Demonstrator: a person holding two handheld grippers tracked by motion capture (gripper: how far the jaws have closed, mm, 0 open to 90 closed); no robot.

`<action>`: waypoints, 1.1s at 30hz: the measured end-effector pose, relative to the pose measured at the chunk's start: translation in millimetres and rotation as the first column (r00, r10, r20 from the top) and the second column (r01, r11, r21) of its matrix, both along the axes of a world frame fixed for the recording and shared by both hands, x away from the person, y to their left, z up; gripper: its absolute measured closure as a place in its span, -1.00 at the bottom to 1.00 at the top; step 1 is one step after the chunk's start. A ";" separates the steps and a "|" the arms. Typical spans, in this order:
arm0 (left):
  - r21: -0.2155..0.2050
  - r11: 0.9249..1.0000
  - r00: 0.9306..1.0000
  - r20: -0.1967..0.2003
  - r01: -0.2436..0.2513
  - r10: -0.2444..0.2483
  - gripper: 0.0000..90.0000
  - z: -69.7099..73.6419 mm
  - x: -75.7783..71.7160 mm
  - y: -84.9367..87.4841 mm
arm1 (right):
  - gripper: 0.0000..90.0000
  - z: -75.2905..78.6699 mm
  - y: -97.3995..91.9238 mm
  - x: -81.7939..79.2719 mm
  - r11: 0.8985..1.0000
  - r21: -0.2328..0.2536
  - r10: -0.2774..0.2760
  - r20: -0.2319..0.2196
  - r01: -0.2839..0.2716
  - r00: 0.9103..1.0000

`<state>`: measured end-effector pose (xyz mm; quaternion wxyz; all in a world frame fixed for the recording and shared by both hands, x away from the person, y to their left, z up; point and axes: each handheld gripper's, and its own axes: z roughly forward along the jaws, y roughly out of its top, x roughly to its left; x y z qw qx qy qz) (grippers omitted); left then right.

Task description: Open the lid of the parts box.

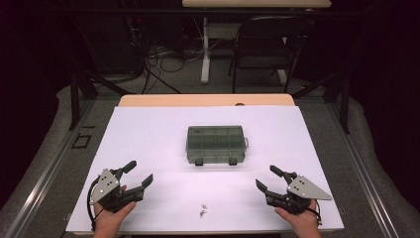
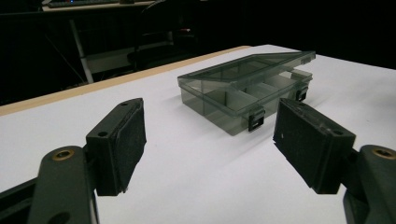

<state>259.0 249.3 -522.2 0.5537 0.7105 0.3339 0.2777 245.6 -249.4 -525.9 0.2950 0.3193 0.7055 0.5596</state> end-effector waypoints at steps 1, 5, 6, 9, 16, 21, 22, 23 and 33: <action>-0.003 1.000 1.000 -0.005 -0.002 0.002 -0.44 -0.2 0.0 0.1 | -0.31 -0.4 0.3 0.5 1.000 0.003 -0.002 0.000 0.002 1.000; -0.017 1.000 1.000 -0.015 -0.012 0.012 -0.40 -0.6 0.4 -0.4 | -0.30 -0.3 3.3 -0.4 0.999 -0.022 -0.047 -0.018 0.047 0.999; -0.019 1.000 1.000 -0.018 -0.023 0.023 -0.40 -0.6 0.9 -0.9 | -0.30 -0.5 4.6 -0.7 0.998 -0.030 -0.050 -0.016 0.050 0.999; -0.026 0.999 0.999 -0.028 -0.028 0.027 -0.39 -1.4 1.9 -1.6 | -0.26 0.1 7.2 -2.7 0.996 -0.067 -0.051 -0.001 0.051 0.999; -0.026 0.999 0.998 -0.054 -0.030 0.028 -0.31 -1.1 0.6 -4.2 | -0.03 2.8 10.7 -3.5 0.991 -0.123 -0.052 -0.033 0.047 0.998; -0.011 0.999 0.995 -0.097 -0.032 0.030 -0.24 3.2 2.7 -10.0 | 0.02 7.8 15.9 -1.1 0.990 -0.139 -0.030 -0.093 0.016 0.995; -0.027 0.999 0.990 -0.137 -0.020 0.016 -0.23 5.9 6.1 -14.1 | 0.03 9.0 17.9 -0.1 0.988 -0.155 -0.037 -0.090 0.022 0.995; -0.021 1.000 0.989 -0.149 -0.020 0.017 -0.18 7.4 7.7 -15.9 | 0.03 9.6 20.7 1.2 0.985 -0.165 -0.061 -0.086 0.046 0.994; 0.040 0.999 0.967 -0.255 0.021 -0.010 0.01 29.3 31.4 -36.3 | 0.23 31.4 31.6 24.0 0.975 -0.212 -0.107 -0.211 0.061 0.972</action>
